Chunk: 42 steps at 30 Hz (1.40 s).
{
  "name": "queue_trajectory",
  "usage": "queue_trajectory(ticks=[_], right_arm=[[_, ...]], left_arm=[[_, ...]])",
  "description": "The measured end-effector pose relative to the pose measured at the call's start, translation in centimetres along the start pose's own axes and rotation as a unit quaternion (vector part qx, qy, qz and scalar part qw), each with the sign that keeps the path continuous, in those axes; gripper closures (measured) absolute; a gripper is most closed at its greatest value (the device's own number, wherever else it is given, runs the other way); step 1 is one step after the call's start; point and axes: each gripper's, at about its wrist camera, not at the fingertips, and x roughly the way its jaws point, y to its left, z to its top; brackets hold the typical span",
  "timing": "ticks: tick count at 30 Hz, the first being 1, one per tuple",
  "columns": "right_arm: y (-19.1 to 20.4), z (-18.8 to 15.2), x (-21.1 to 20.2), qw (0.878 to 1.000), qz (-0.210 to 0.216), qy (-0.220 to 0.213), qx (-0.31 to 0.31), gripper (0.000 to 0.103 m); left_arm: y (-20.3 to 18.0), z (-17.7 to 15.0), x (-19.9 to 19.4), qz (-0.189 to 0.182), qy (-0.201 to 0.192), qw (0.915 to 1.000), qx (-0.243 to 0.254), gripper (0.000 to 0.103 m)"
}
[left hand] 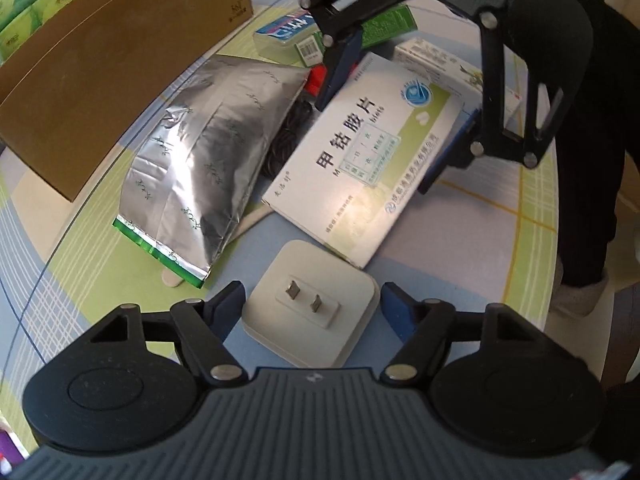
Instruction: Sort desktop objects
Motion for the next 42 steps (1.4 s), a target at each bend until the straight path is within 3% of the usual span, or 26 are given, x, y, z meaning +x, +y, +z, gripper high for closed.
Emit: queue_trajectory(ticks=[5,12,16,21,28,33,42], right_arm=[[0.2,0.1,0.0,1.0,0.0,0.001,0.003,0.031],[0.9,-0.4,-0.6,1.0,0.008,0.006,0.026,0.031],[1.1,-0.3,-0.4,1.0,0.008,0.008,0.027,0.031],[1.4,-0.3,0.4,0.999,0.005,0.019,0.026,0.031],[1.2,-0.3,0.2,0.998,0.002,0.024,0.063,0.032],[1.4,-0.3,0.0,0.996,0.003,0.022,0.084,0.031],[1.7,-0.3,0.0,0.994,0.0,0.021,0.11,0.033]], left_arm=[[0.2,-0.3,-0.3,-0.01,0.006,0.9998,0.015,0.029],[0.3,-0.9,-1.3,-0.023,0.006,0.9997,0.01,0.038],[0.3,-1.0,-1.0,-0.024,-0.002,0.9996,0.016,0.028],[-0.1,-1.2,-0.2,-0.024,0.014,0.999,0.036,0.028],[0.0,-2.1,-1.0,-0.021,0.027,0.9994,0.009,0.04],[0.5,-2.4,-1.0,-0.025,0.007,0.9995,-0.019,0.032],[-0.3,-1.5,0.1,-0.02,0.022,0.9993,-0.021,0.031]])
